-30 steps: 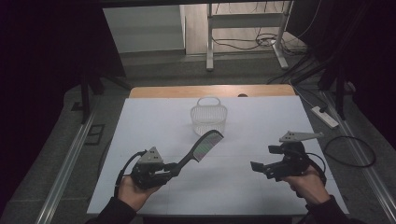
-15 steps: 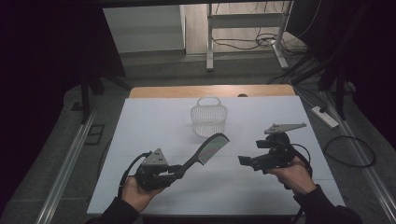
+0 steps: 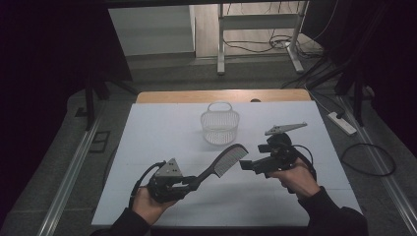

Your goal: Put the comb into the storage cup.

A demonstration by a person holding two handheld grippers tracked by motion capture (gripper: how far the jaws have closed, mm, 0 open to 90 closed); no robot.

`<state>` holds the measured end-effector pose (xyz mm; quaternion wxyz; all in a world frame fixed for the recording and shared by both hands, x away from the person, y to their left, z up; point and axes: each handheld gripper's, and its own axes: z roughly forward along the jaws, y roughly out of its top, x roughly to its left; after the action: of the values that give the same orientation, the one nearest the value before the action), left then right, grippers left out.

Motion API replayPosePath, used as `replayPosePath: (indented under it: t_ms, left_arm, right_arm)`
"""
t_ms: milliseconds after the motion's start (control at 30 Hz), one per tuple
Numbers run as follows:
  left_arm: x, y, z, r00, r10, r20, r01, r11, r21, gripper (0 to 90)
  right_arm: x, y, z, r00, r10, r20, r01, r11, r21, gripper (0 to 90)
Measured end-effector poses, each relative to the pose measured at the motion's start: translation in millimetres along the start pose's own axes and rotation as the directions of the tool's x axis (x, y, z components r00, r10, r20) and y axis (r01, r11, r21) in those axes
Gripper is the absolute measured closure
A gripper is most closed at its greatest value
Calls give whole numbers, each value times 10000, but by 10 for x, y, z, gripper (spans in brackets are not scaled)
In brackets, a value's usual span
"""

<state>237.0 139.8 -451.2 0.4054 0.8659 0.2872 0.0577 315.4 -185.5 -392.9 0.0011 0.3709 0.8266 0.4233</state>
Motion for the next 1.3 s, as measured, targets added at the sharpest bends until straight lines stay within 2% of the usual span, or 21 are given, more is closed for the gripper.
replayPosePath:
  t_ms: [267, 400, 533, 633, 767, 1033, 1300]
  left_arm:
    - [-26, 14, 10, 9999, 86, 55, -86, 10000, -44, 726]
    - [-33, 17, 9, 9999, 114, 82, -113, 9999, -77, 726]
    - [-38, 20, -4, 9999, 142, 87, -141, 9998, -165, 726]
    - [-39, 20, -12, 9998, 193, 103, -191, 9996, -186, 726]
    - [-41, 21, -13, 9997, 207, 112, -205, 9996, -203, 726]
    - [-45, 20, -18, 9997, 239, 34, -238, 9995, -226, 726]
    - [-57, 20, -7, 9992, 387, -51, -387, 9991, -172, 726]
  right_arm:
    - [-5, 109, 122, 9970, 491, -605, -496, 9987, -72, 0]
    - [-22, 161, 186, 9927, 784, -915, -790, 9969, -28, 0]
    - [-40, 195, 263, 9897, 1003, -1020, -995, 9950, 126, 0]
    - [-68, 214, 307, 9839, 1368, -1151, -1359, 9906, 155, 19]
    - [-101, 229, 335, 9776, 1609, -1356, -1611, 9869, 91, 116]
    - [-154, 238, 319, 9628, 1852, -1969, -1917, 9814, -143, 420]
    - [-172, 235, 324, 9476, 2009, -2482, -2105, 9775, -124, 597]
